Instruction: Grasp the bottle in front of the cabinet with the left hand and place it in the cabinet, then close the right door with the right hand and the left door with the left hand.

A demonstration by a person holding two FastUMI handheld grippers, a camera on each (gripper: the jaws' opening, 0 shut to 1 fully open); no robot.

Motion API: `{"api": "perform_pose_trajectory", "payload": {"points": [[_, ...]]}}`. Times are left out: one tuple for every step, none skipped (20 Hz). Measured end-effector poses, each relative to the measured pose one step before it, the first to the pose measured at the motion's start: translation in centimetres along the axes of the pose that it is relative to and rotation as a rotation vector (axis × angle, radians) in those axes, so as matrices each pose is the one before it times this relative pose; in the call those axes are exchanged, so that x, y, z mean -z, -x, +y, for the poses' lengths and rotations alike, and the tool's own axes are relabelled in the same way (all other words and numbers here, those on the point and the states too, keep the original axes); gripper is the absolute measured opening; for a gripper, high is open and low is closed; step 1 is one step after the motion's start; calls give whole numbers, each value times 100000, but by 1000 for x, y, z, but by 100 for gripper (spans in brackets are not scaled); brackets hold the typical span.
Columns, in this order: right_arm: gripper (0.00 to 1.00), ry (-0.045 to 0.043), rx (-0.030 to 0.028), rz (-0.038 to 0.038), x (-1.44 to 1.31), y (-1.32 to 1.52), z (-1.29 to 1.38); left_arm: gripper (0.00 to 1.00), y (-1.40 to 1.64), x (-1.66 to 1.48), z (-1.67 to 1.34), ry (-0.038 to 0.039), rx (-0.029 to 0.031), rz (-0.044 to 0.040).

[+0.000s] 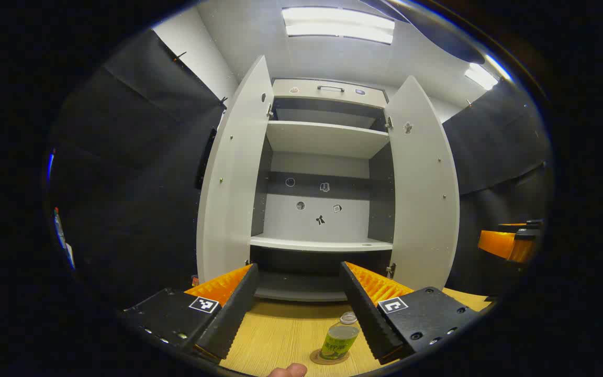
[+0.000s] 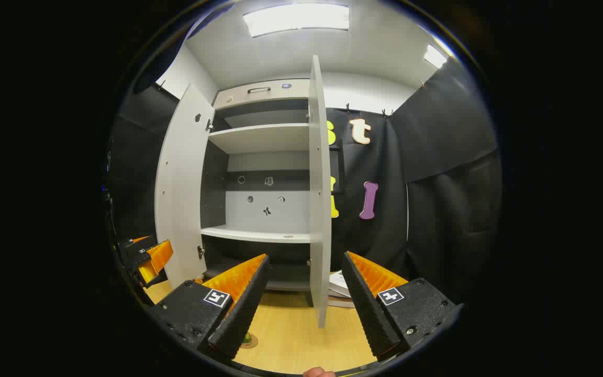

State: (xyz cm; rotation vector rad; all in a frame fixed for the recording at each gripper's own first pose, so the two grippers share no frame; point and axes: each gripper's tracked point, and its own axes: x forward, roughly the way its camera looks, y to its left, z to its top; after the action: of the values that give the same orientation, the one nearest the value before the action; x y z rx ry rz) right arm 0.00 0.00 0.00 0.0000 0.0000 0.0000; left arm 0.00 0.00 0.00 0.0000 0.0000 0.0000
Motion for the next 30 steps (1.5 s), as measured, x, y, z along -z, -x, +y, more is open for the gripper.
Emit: {"api": "perform_pose_trajectory", "payload": {"points": [[84,557,94,1222,166,105,-41,99,102,149,144,-415,91,366],[84,345,240,570,111,52,-97,99,247,150,163,-200,-136,111],[84,376,253,360,37,48,-169,99,15,32,155,-72,-140,40],[84,188,320,354,218,-62,-156,94,-17,66,95,-26,-252,28],[84,-34,-174,548,122,-64,-18,95,57,29,81,-302,-331,263],[84,-615,-408,223,139,-152,82,99,56,171,0,-826,-490,838],[85,-152,-122,1368,186,-165,66,99,-192,189,29,-974,-212,527],[84,-18,-259,1297,274,-164,-55,99,-96,35,-129,-787,272,-103],[84,-296,-454,515,-102,-193,98,95,-56,-75,-168,-472,220,-567],[84,-400,-613,99,-187,-198,212,95,-59,-87,-182,-148,451,-819],[85,-90,-814,86,-204,-279,274,95,-52,-121,-321,183,510,-672],[84,277,-201,-24,-116,-298,18,95,11,77,-313,223,794,-240],[84,355,-55,-301,-248,-270,-15,94,-28,155,-308,199,790,286],[84,318,1,-543,-95,-331,47,99,-208,126,-152,162,618,386],[85,535,318,-418,-123,-255,55,94,-170,121,-197,251,787,216],[85,523,27,-324,51,-174,58,95,-142,80,-200,311,789,300],[84,389,-219,-9,-20,-241,83,94,-196,-78,-86,178,485,-4],[84,238,-386,109,112,-132,165,95,-103,62,27,10,60,-50],[84,68,-178,374,93,-165,67,95,-133,-123,-25,74,32,-230],[85,-150,-115,410,238,-74,-81,95,-120,-35,-67,96,345,-249],[84,-255,-193,135,27,-140,69,94,-160,-54,-78,-24,184,-80],[84,-124,18,-12,-34,-47,13,95,-116,50,-19,-151,213,37],[84,45,87,-141,-159,-27,-13,94,-152,24,-88,-156,187,159],[85,187,41,-247,-114,-63,-26,94,-10,78,-97,6,217,122],[85,100,89,-480,-186,-35,8,94,-69,-15,-157,335,448,-17],[85,106,14,-415,-102,56,-83,94,-49,66,-277,560,715,165],[84,151,0,-105,-117,-1,27,95,-138,144,-352,868,1012,225],[85,81,27,92,81,-24,-35,95,-159,173,-470,1323,1484,391],[84,5,-184,12,-87,37,31,94,-338,505,-580,1863,2044,1051],[84,71,-6,48,33,39,64,94,-289,624,-599,2092,1732,1474]]}}
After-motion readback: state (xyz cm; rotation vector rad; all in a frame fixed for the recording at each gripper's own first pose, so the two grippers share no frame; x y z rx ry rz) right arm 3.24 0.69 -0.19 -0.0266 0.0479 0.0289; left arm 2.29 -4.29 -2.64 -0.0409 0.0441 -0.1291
